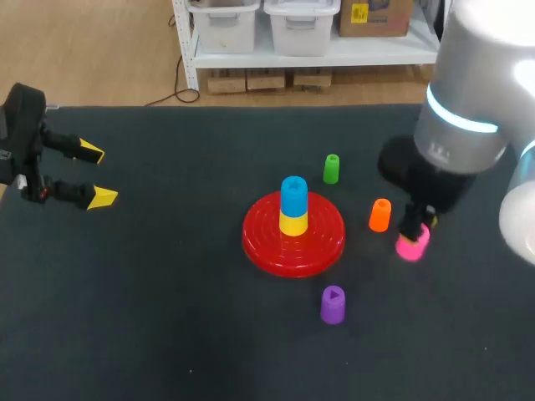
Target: Pick up and stack the cylinders on the red base in this order: pink,purple,orange,green
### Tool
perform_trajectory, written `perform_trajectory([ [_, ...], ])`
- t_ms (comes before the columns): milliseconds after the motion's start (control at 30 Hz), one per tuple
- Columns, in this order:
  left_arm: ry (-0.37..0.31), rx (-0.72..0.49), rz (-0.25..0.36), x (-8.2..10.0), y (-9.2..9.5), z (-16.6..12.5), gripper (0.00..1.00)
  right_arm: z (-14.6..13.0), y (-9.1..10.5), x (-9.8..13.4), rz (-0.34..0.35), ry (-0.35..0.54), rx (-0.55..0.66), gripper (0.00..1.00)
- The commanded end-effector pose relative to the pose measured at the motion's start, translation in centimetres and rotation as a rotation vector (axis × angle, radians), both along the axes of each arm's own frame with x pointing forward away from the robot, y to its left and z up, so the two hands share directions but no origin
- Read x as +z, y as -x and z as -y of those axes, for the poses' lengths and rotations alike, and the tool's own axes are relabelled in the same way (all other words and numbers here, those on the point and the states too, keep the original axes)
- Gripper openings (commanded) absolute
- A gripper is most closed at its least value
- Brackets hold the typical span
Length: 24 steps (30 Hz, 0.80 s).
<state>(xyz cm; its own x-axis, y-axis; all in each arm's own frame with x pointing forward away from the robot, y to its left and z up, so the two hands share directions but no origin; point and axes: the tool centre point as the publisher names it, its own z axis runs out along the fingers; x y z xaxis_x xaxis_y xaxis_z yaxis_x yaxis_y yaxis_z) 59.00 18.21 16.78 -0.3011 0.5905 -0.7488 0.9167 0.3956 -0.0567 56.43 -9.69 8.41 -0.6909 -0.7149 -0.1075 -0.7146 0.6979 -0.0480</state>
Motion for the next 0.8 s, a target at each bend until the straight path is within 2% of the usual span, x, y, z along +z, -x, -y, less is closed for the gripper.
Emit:
perform_trajectory([
  [33,0.005,-0.001,0.005,-0.2,0.0,-0.1,1.0,-1.5,-2.1,6.2,-0.013,-0.047,0.031,0.0],
  [133,0.005,-0.001,0.005,-0.2,0.0,-0.1,1.0,-3.8,-4.2,8.5,-0.019,-0.089,0.073,0.0],
  [233,0.005,-0.001,0.005,-0.2,0.0,-0.1,1.0,-6.1,-5.8,9.8,-0.026,-0.115,0.125,0.0],
  [367,0.005,-0.001,0.005,-0.2,0.0,-0.1,1.0,-9.1,-7.9,10.0,-0.026,-0.108,0.188,0.0],
  [533,0.005,-0.001,0.005,-0.2,0.0,-0.1,1.0,-13.1,-10.5,9.0,-0.049,-0.086,0.262,0.0],
  [667,0.005,-0.001,0.005,-0.2,0.0,-0.1,1.0,-15.6,-11.2,8.4,-0.065,-0.055,0.329,0.0],
  [800,0.005,-0.001,0.005,-0.2,0.0,-0.1,1.0,-17.4,-10.7,8.2,-0.085,-0.048,0.39,0.0],
])
